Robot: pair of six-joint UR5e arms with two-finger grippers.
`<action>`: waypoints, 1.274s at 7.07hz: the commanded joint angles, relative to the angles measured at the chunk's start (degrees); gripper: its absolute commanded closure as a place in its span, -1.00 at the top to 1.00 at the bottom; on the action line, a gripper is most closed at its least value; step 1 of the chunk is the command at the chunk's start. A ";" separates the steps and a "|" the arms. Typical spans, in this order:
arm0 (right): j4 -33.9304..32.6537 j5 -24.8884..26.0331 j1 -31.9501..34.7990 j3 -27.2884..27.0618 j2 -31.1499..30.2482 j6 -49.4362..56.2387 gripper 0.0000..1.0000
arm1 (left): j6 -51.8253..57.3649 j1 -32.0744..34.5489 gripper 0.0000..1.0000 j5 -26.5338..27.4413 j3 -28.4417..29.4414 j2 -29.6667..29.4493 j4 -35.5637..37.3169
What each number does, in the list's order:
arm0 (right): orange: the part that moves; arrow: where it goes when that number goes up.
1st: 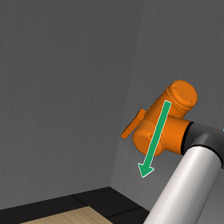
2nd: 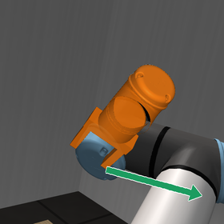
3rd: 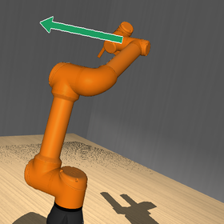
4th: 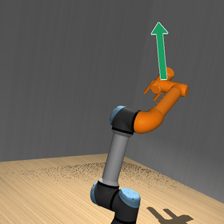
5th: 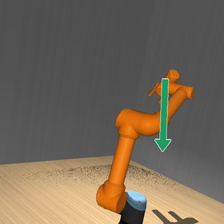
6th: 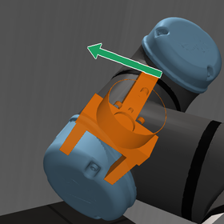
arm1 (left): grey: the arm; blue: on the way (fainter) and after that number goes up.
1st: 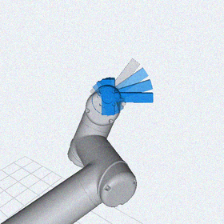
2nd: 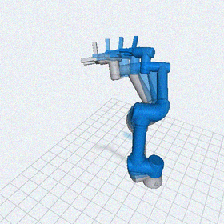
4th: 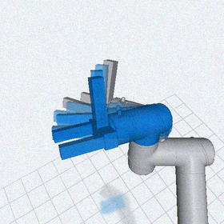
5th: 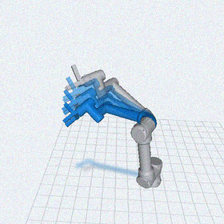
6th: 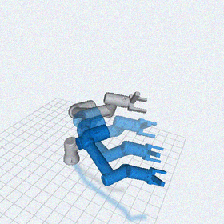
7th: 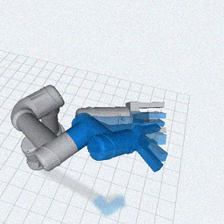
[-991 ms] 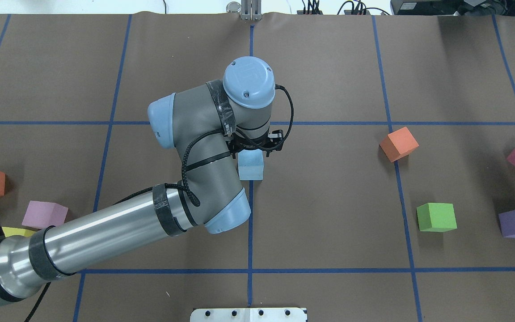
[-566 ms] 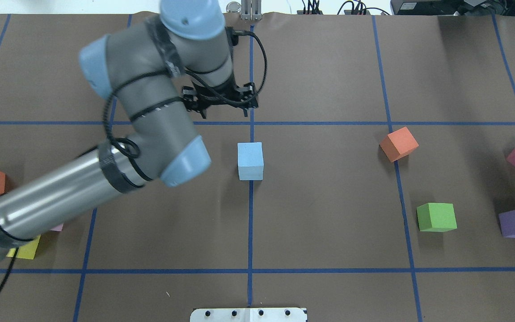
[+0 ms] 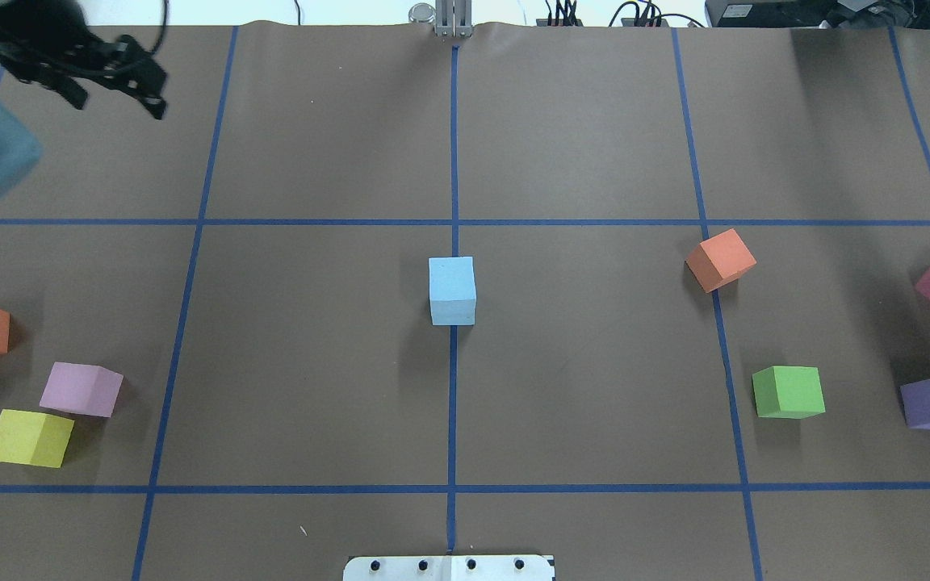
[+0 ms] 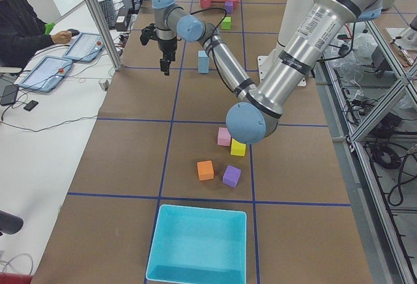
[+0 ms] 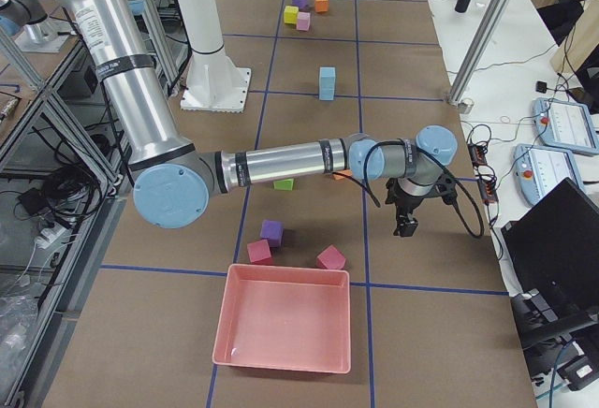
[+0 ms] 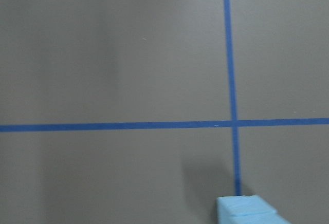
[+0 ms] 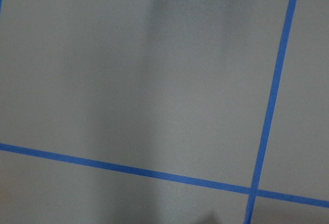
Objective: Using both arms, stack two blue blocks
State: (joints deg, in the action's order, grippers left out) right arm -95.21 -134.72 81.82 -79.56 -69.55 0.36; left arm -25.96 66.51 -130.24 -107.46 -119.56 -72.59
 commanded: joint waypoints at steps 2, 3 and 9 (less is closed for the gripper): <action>0.02 -0.36 0.35 -0.24 -0.14 0.17 1.00 | 21.52 16.07 0.95 -5.62 -0.21 16.41 -1.22; 0.02 -0.36 0.88 -0.86 0.03 0.17 1.00 | 24.00 19.85 0.95 -8.08 -0.12 20.29 -2.80; 2.83 -0.01 2.11 -7.34 -8.99 -0.26 1.00 | 24.82 24.29 0.95 -9.69 1.02 32.19 -13.19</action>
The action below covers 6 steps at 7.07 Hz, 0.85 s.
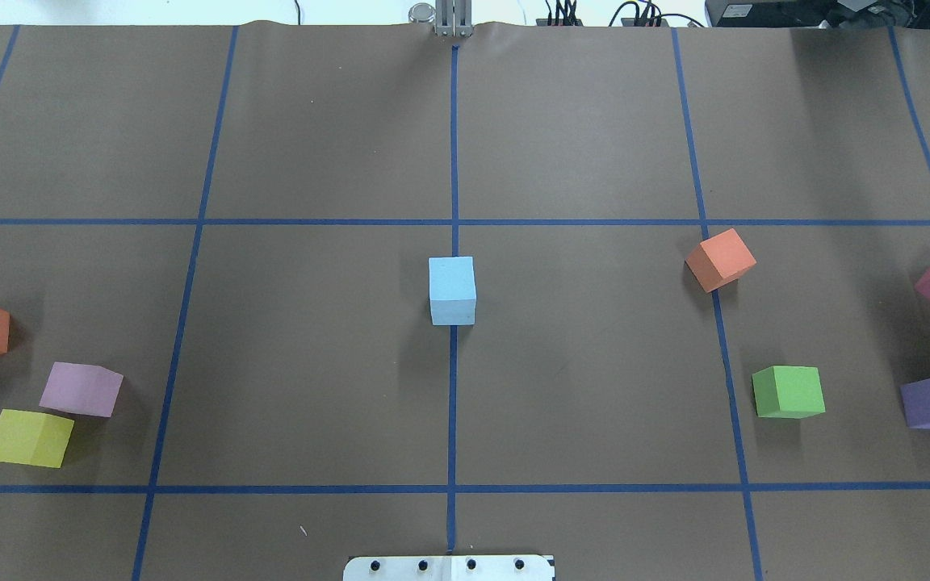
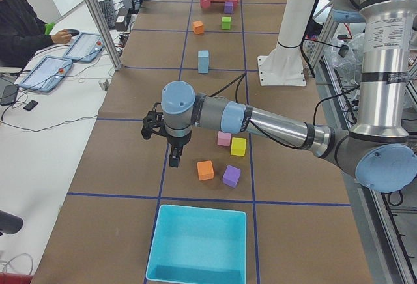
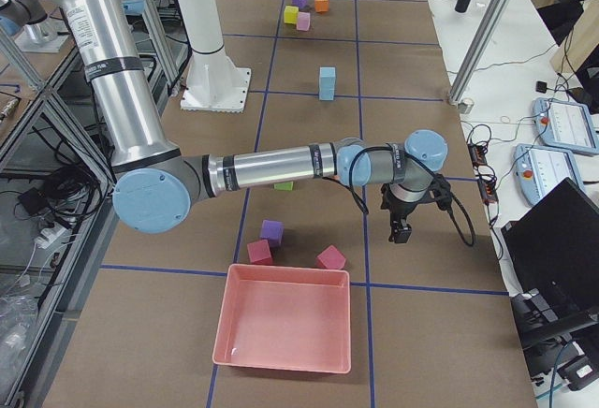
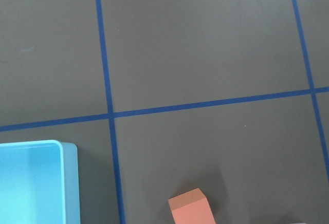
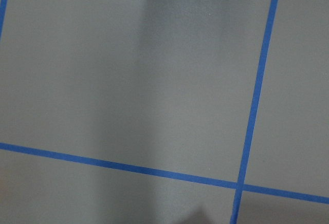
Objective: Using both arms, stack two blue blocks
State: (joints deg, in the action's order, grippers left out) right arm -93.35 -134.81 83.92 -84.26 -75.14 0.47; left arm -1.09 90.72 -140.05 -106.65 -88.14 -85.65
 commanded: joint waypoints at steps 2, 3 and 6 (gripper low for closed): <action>0.98 -0.18 0.19 -6.07 -8.07 -0.38 1.00 | -0.05 0.07 0.95 0.12 0.12 1.48 -0.13; 0.98 -0.10 0.11 -6.35 -8.96 -0.56 1.00 | -0.05 0.07 0.96 0.12 0.21 1.57 -0.13; 0.98 0.17 0.02 -3.29 -8.28 -0.65 1.00 | -0.05 0.07 0.96 1.44 0.21 3.93 -0.13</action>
